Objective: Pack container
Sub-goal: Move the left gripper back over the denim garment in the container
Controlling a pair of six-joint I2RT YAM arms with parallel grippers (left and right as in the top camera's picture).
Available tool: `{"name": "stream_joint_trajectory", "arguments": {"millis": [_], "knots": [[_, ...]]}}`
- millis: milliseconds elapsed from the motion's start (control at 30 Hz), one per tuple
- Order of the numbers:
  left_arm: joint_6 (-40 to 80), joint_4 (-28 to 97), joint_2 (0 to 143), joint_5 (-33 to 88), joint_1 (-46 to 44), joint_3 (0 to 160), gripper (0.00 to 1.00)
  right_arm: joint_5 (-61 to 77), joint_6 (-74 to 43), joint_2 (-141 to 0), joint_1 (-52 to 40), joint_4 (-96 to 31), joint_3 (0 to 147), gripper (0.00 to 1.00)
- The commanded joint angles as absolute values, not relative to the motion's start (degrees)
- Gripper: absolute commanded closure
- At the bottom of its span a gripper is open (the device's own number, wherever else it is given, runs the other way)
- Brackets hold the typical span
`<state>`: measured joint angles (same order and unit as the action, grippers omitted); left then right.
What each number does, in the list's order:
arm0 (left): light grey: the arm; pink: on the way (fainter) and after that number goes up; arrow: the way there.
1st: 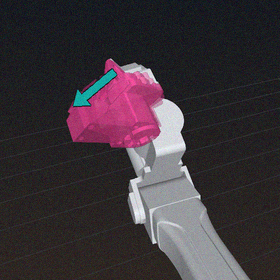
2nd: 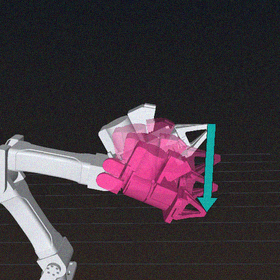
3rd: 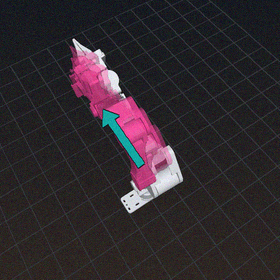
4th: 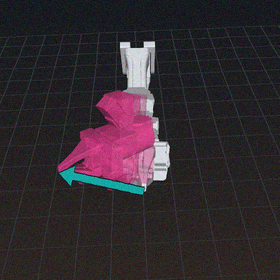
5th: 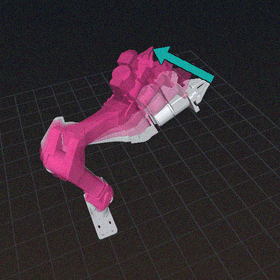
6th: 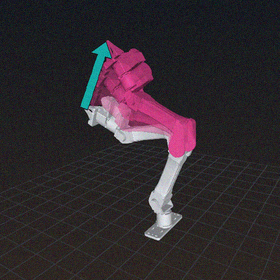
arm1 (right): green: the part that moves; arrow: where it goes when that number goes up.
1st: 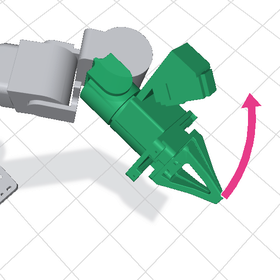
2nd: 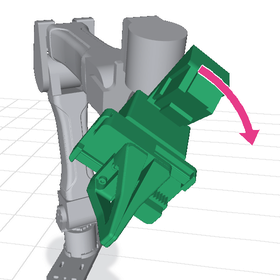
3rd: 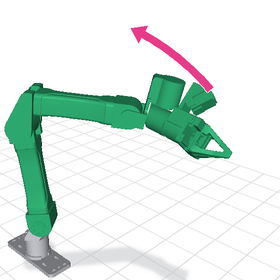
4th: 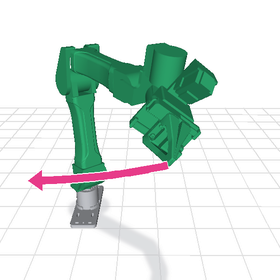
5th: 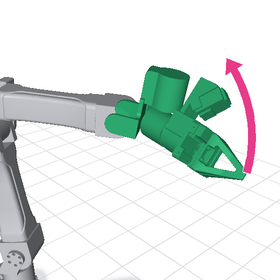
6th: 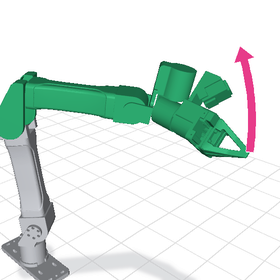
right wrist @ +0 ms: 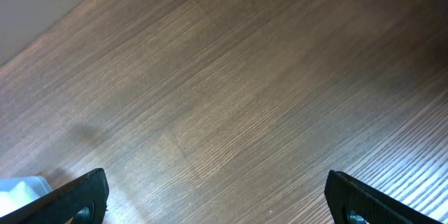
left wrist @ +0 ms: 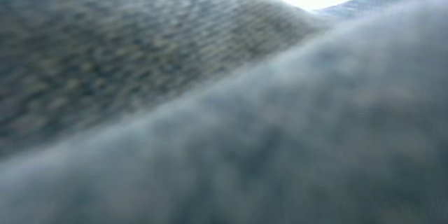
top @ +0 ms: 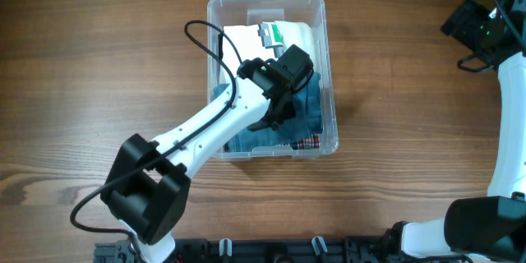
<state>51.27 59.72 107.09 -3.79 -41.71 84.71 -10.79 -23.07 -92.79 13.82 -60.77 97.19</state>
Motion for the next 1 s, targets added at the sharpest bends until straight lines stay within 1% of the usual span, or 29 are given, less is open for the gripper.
{"name": "stream_joint_trajectory", "arguments": {"millis": [0,267,533,733,967], "knots": [[45.08,55.0,108.51,-5.23,-40.95,84.66,0.96,-11.99,-22.63,-93.43,14.11,-60.64,96.99,0.0],[37.69,54.54,101.23,-6.09,-40.71,87.02,0.96,-11.99,-22.63,-93.43,14.11,-60.64,96.99,0.0],[36.25,54.33,92.79,-8.93,-40.23,87.24,0.96,-11.99,-22.61,-93.43,14.11,-60.64,96.99,0.0],[36.45,55.31,93.84,-13.34,-40.21,87.22,0.96,-11.99,-22.63,-93.43,14.11,-60.64,96.99,0.0],[38.65,55.42,99.66,-16.36,-39.11,87.22,0.96,-11.99,-22.63,-93.43,14.11,-60.64,96.99,0.0]]}}
